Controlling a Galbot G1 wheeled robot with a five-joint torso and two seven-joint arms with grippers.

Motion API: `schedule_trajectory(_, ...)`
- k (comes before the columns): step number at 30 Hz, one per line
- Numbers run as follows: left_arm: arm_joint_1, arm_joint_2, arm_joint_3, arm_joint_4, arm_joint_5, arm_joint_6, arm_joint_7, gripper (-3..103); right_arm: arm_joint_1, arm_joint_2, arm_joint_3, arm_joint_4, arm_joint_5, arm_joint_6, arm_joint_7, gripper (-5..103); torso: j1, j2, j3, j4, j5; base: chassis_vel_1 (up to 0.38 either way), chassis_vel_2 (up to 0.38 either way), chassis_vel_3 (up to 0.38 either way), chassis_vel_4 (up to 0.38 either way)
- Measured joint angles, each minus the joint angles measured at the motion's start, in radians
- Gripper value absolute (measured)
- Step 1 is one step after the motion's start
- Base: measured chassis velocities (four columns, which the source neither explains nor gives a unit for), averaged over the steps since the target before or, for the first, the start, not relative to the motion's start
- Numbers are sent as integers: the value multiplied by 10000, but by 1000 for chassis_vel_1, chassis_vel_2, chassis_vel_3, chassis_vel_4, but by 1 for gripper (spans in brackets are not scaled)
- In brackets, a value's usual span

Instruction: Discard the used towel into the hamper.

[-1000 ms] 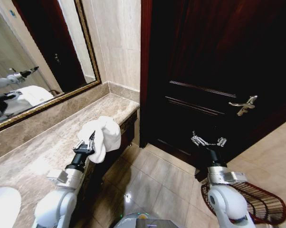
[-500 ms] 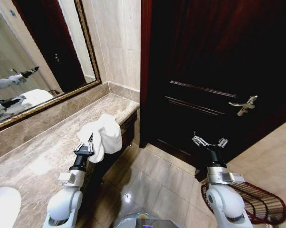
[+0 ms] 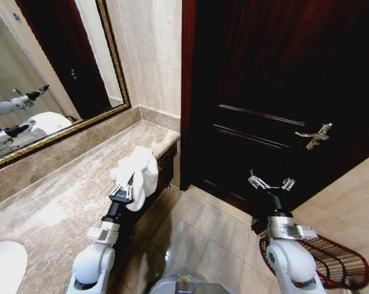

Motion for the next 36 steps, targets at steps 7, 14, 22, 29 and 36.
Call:
schedule_trajectory(7, 5, -42, 13, -20, -96, -56, 2, 6, -55, 39, 68, 91, 31, 6, -2, 100, 0, 0, 0, 0, 0, 0, 0, 0, 0)
schedule_trajectory(14, -77, -59, -37, -40, -460, -179, -63, 6, -79, 116, 70, 59, -19, 233, 23, 100, 0, 0, 0, 0, 0, 0, 0, 0, 0)
schedule_trajectory(22, -199, -25, -127, 1, -296, -51, -511, 6, -65, 134, 106, -18, -262, 398, 218, 100, 0, 0, 0, 1, -1, 0, 0, 0, 0)
schedule_trajectory(29, -235, -13, -127, 26, -171, -93, -299, 6, -87, 181, 106, -51, -493, 469, 177, 100, 0, 0, 0, 1, 0, 0, 0, 0, 0)
schedule_trajectory(36, -199, -31, -151, 26, -165, -165, -146, 6, -98, 217, 108, -91, -566, 522, 139, 100, 0, 0, 0, 1, -1, -19, -25, -21, -20)
